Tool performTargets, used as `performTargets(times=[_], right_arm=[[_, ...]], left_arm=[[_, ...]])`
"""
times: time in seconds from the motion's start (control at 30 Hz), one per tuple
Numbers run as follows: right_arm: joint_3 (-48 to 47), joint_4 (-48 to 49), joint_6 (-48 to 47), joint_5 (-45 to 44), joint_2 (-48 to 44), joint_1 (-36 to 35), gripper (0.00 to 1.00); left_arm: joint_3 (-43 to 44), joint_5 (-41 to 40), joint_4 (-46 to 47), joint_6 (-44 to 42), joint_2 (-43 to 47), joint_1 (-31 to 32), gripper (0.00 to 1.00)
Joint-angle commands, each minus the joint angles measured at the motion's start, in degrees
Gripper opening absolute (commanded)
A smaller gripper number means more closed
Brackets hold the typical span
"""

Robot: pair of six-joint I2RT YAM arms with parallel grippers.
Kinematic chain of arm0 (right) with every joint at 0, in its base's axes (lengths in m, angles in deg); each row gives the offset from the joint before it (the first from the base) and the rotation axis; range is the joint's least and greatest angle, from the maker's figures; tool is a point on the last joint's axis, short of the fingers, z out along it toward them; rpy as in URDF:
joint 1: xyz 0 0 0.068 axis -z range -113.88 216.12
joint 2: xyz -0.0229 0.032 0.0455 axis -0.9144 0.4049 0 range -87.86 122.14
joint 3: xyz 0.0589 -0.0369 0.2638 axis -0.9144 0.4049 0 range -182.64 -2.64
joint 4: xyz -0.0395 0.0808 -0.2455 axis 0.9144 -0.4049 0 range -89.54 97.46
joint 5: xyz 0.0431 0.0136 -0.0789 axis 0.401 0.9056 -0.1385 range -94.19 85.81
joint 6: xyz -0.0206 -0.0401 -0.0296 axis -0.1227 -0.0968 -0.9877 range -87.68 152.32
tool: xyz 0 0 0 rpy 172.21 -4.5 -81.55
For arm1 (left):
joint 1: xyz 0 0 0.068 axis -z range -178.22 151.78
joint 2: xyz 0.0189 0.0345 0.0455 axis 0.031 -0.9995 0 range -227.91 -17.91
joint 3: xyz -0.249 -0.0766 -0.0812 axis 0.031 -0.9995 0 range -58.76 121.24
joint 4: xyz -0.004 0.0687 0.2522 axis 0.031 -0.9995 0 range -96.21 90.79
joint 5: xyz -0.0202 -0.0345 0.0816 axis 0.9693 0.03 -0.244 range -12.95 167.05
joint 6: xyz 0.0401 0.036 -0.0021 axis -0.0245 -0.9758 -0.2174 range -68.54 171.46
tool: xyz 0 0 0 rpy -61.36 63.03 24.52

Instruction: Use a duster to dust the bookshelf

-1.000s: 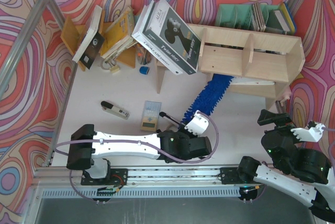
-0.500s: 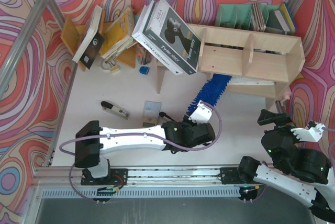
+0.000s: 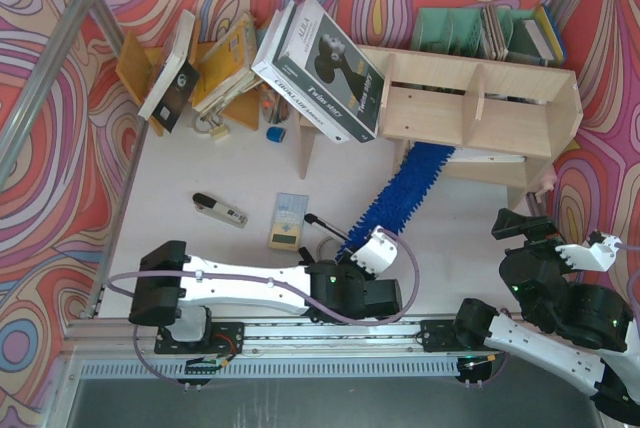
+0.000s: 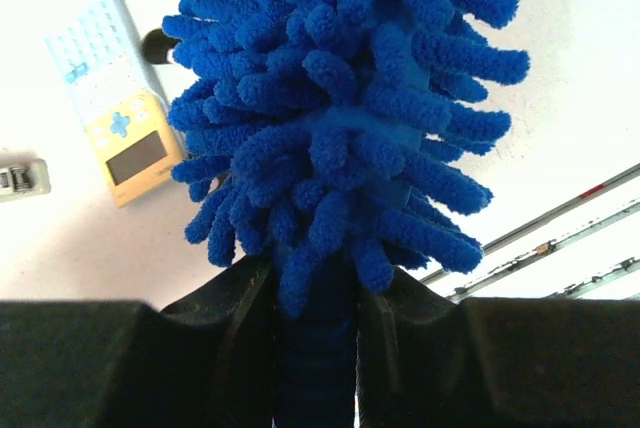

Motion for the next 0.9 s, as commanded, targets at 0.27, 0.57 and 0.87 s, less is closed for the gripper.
performTargets(times=[0.27,0.57,0.87], right_arm=[[0.75,0.14,-0.11,-1.29,-0.06,-0.28,0.99],[0.83,0.21,-0.1,-1.06,-1.07,-0.25,0.99],[0.81,0.2,-0.11,-1.12,-0.81,-0.26,0.99]], left_arm=[[5.36,-7.72,3.87,-6.14,3.46,-5.83,0.0],[2.31,-0.1,4.95,-4.43,-0.16,-8.91,0.0],[5.77,5.56,8.84,-10.57,-5.19,-6.96,0.0]])
